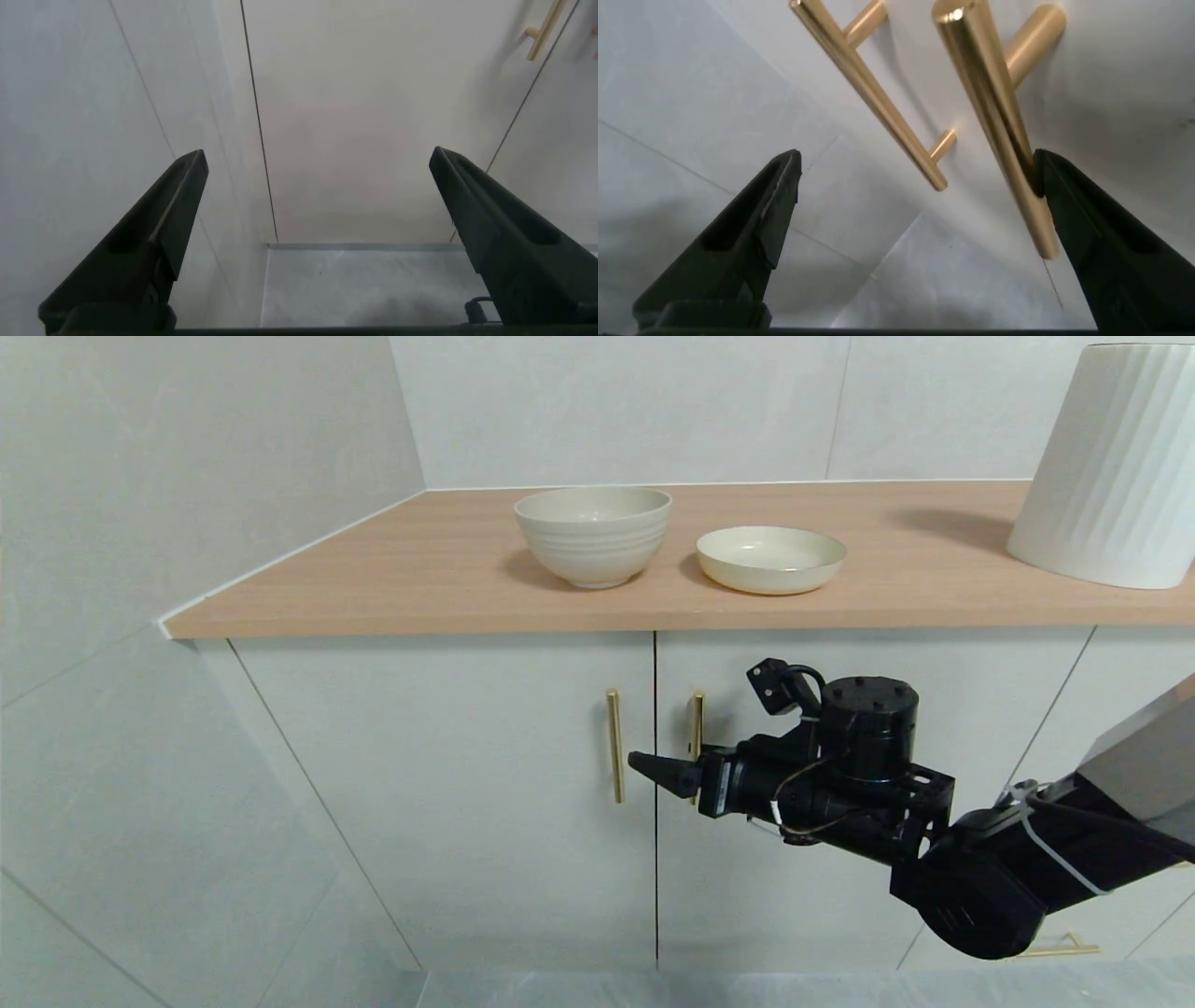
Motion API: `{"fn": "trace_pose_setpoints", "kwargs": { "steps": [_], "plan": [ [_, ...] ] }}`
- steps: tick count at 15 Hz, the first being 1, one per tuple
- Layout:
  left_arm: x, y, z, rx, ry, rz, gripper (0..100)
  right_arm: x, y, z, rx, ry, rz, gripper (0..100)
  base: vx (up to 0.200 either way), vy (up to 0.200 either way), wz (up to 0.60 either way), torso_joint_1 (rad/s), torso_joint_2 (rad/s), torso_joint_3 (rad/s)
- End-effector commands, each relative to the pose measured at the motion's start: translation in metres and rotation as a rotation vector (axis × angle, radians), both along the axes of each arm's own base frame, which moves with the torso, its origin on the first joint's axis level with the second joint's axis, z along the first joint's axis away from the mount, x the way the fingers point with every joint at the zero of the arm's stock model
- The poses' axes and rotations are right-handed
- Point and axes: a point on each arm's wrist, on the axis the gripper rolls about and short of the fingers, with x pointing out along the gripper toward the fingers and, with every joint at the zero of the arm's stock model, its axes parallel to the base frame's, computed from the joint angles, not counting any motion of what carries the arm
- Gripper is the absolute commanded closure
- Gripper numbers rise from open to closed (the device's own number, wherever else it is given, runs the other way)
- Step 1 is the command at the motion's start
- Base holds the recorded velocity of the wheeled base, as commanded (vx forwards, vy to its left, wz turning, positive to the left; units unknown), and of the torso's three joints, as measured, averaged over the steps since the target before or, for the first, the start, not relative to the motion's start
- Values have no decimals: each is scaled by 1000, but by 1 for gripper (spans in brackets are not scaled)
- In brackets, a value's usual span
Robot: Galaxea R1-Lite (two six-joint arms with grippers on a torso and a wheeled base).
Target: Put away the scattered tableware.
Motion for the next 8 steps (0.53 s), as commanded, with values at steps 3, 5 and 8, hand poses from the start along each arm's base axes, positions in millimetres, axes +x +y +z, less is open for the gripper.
{"fn": "trace_pose_setpoints", "kwargs": {
  "steps": [3, 5, 8],
  "plan": [
    [0, 0, 0, -2, 0, 1, 0, -8, 0, 10, 43, 16, 19, 0, 0, 0, 0, 0, 0, 0],
    [0, 0, 0, -2, 0, 1, 0, -15, 3, 13, 50, 21, 36, 0, 0, 0, 0, 0, 0, 0],
    [0, 0, 0, -2, 0, 1, 0, -27, 0, 16, 46, 26, 54, 0, 0, 0, 0, 0, 0, 0]
  ]
}}
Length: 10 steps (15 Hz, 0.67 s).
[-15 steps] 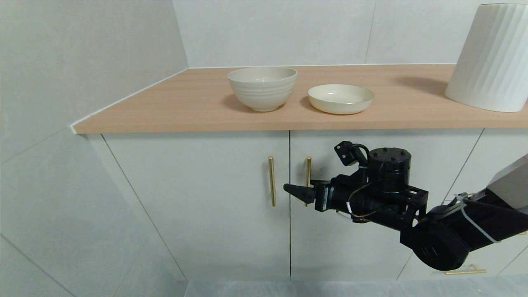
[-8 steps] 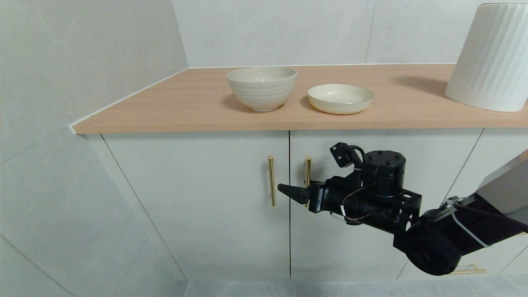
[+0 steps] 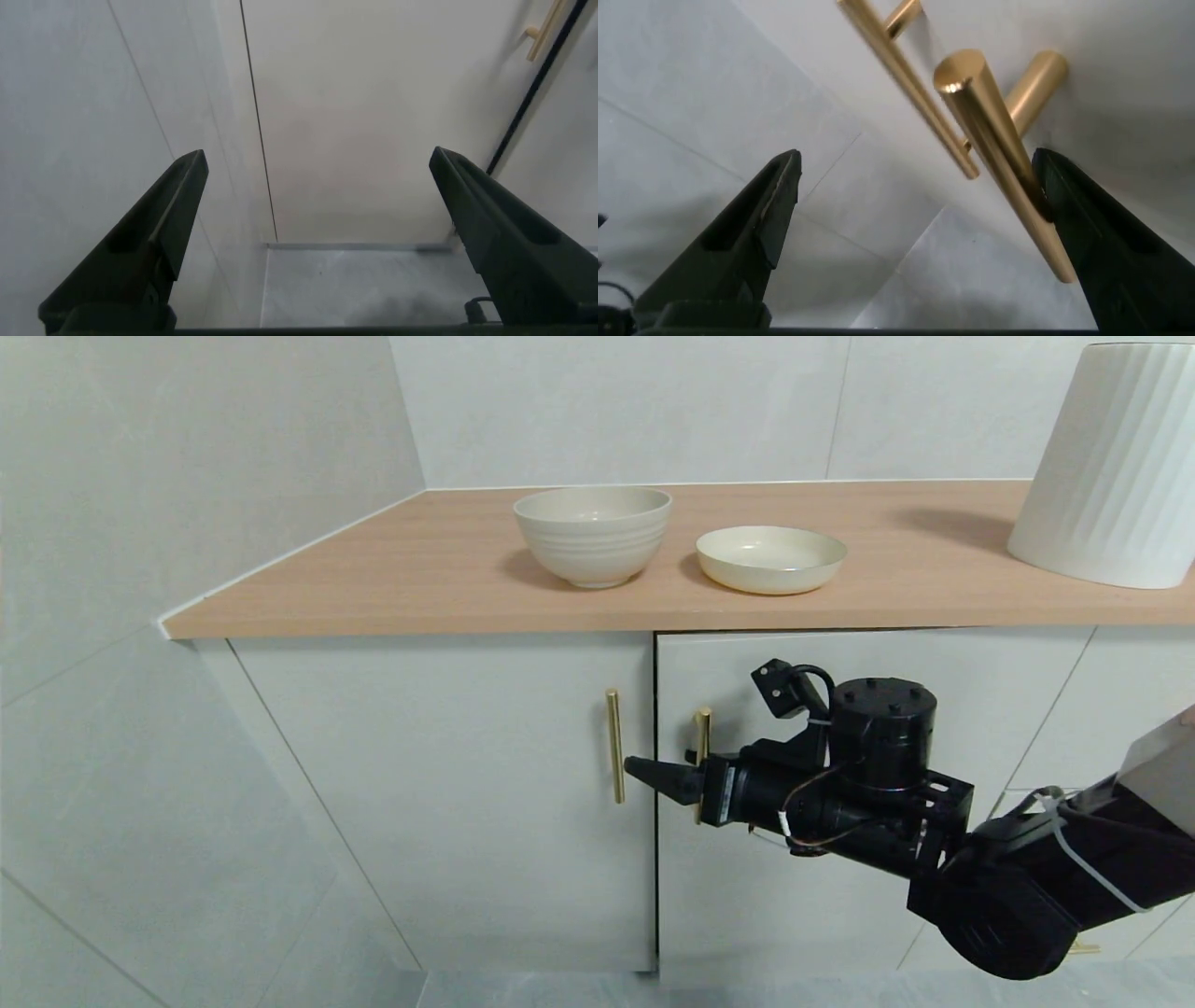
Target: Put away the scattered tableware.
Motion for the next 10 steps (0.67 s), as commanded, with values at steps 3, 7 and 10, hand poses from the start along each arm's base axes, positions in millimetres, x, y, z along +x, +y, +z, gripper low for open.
{"fn": "trace_pose_setpoints", "kwargs": {
  "steps": [3, 7, 10],
  "plan": [
    [0, 0, 0, -3, 0, 1, 0, -38, -18, 16, 7, -6, 47, 0, 0, 0, 0, 0, 0, 0],
    [0, 0, 0, -8, 0, 1, 0, -68, -32, 17, -2, 16, 138, 0, 0, 0, 0, 0, 0, 0],
    [-2, 0, 10, -18, -55, -3, 0, -68, -33, 17, -2, 15, 132, 0, 0, 0, 0, 0, 0, 0]
  ]
}}
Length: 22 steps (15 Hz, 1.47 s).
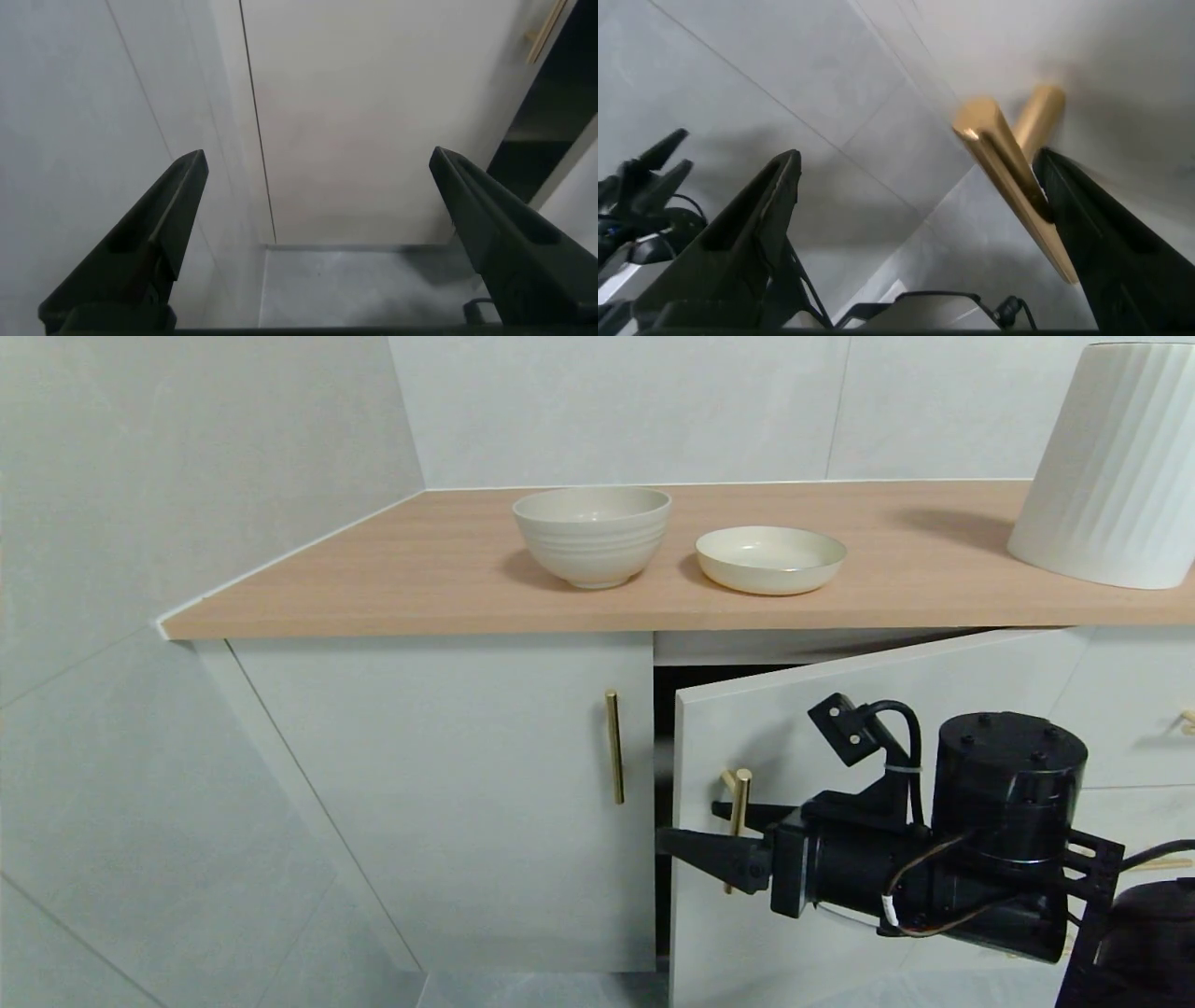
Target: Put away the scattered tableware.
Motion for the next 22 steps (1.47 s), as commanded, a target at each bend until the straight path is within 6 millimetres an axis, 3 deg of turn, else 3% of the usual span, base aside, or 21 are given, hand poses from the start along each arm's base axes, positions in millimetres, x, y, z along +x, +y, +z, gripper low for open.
{"fn": "trace_pose_setpoints", "kwargs": {
  "steps": [1, 3, 5, 7, 9, 10, 13, 15, 17, 20, 22],
  "plan": [
    [-5, 0, 17, -43, -81, -14, 0, -3, -3, 6, 14, -14, 1, 0, 0, 0, 0, 0, 0, 0],
    [-14, -2, 40, -98, -137, -100, 0, -3, -3, 5, 13, -13, 3, 0, 0, 0, 0, 0, 0, 0],
    [-17, -6, 64, -120, -21, -382, 0, -4, -3, 6, 13, -13, 4, 0, 0, 0, 0, 0, 0, 0],
    [0, -9, 93, -143, 89, -561, 0, -4, -3, 5, 12, -12, 4, 0, 0, 0, 0, 0, 0, 0],
    [30, -12, 124, -179, 196, -605, 0, -4, -3, 5, 12, -12, 6, 0, 0, 0, 0, 0, 0, 0],
    [58, -15, 140, -201, 277, -645, 0, -4, -2, 5, 12, -12, 7, 0, 0, 0, 0, 0, 0, 0],
    [126, -21, 153, -229, 398, -719, 0, -5, -1, 4, 9, -8, 13, 0, 0, 0, 0, 0, 0, 0],
    [171, -36, 144, -243, 457, -824, 0, -4, 0, 2, 2, -2, 13, 0, 0, 0, 0, 0, 0, 0],
    [202, -57, 127, -236, 516, -907, 0, -4, 0, 1, 2, -2, 13, 0, 0, 0, 0, 0, 0, 0],
    [218, -85, 88, -236, 685, -991, 0, -4, 1, 1, 1, -1, 13, 0, 0, 0, 0, 0, 0, 0],
    [230, -98, 64, -222, 682, -1022, 0, -4, 1, 1, 1, 0, 15, 0, 0, 0, 0, 0, 0, 0]
  ]
}}
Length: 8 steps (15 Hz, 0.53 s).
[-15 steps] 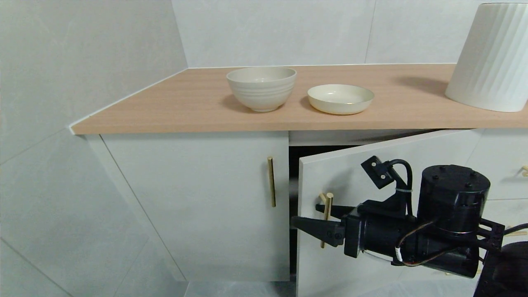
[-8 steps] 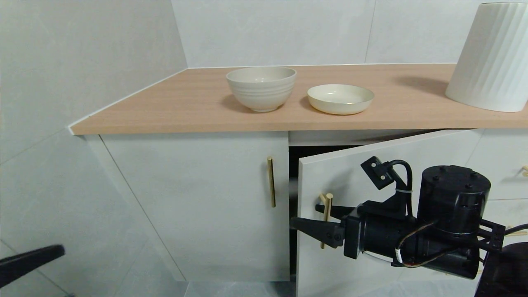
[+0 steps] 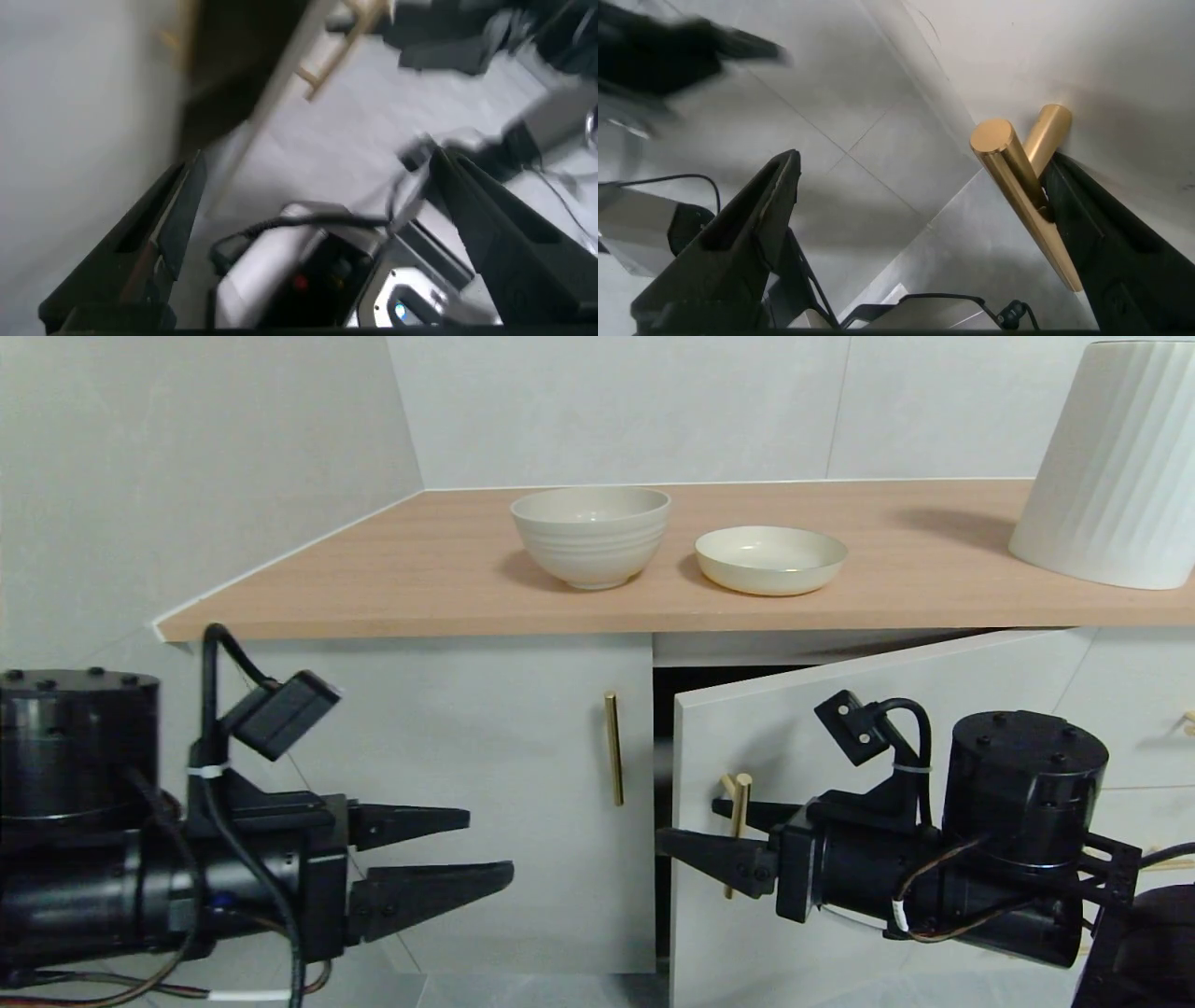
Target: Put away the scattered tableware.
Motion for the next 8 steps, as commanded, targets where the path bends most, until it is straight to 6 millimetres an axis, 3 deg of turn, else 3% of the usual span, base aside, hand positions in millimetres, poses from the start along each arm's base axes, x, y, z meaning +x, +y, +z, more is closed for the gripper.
{"fn": "trace_pose_setpoints", "kwargs": {
  "steps": [1, 6, 7, 8],
  "plan": [
    [19, -19, -44, 39, 113, -42, 0, 0, 1, -2, -4, 5, 1, 0, 0, 0, 0, 0, 0, 0],
    [18, -27, -42, 8, 145, -50, 0, 1, 1, -4, -10, 10, 1, 0, 0, 0, 0, 0, 0, 0],
    [17, -28, -43, 10, 147, -53, 100, 2, 2, -6, -14, 14, 1, 0, 0, 0, 0, 0, 0, 0],
    [18, -29, -43, 10, 148, -57, 100, 3, 3, -7, -18, 17, 1, 0, 0, 0, 0, 0, 0, 0]
  ]
}}
